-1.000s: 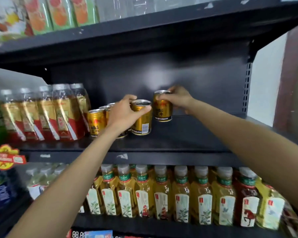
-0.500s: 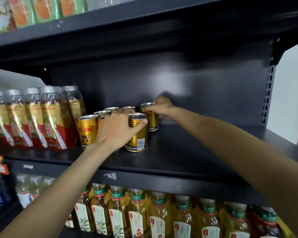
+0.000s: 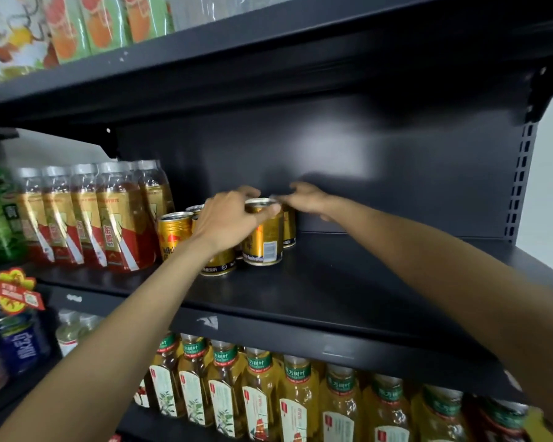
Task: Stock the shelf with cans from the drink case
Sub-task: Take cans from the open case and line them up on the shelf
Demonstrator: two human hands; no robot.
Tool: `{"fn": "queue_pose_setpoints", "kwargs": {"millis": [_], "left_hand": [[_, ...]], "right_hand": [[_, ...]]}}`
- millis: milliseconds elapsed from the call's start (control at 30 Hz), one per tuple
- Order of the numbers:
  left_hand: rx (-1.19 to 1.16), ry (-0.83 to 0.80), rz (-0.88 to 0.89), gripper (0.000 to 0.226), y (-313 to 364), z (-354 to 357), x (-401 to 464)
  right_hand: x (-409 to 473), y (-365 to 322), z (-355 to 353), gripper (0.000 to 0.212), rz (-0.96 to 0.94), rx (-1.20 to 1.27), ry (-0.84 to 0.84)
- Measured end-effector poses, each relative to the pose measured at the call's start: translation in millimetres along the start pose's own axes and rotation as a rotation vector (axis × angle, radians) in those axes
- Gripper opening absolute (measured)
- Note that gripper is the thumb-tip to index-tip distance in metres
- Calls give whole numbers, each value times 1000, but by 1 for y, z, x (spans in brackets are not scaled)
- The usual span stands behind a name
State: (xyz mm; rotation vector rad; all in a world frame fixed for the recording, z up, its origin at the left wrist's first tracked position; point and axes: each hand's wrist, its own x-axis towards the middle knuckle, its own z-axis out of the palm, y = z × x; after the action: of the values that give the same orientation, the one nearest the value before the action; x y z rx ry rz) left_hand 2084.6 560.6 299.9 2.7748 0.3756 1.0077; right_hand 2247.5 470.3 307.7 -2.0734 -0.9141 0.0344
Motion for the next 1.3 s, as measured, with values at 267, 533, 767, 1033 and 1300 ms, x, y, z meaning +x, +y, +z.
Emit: {"fn": "queue_pose_setpoints", "kwargs": {"millis": [267,533,767,1033,1300], "left_hand": [[88,30,-135,75,12,16,43],[244,-6,-96,74,14,30,40],[615,-63,-23,83,9,22,37],[-112,481,370,27,10,1,-45],[-664,644,618,32,91,14,-165]], "right_hand": [[-51,-9,-25,43,-199,169,-158],[-45,-3,2,69,-244,-216,-52],[-48,-8,13,73,-243,-240,-22],[-125,-17,-9,28,-363,-193,275],[-311,8,-15,14,-584,-569,919]]}}
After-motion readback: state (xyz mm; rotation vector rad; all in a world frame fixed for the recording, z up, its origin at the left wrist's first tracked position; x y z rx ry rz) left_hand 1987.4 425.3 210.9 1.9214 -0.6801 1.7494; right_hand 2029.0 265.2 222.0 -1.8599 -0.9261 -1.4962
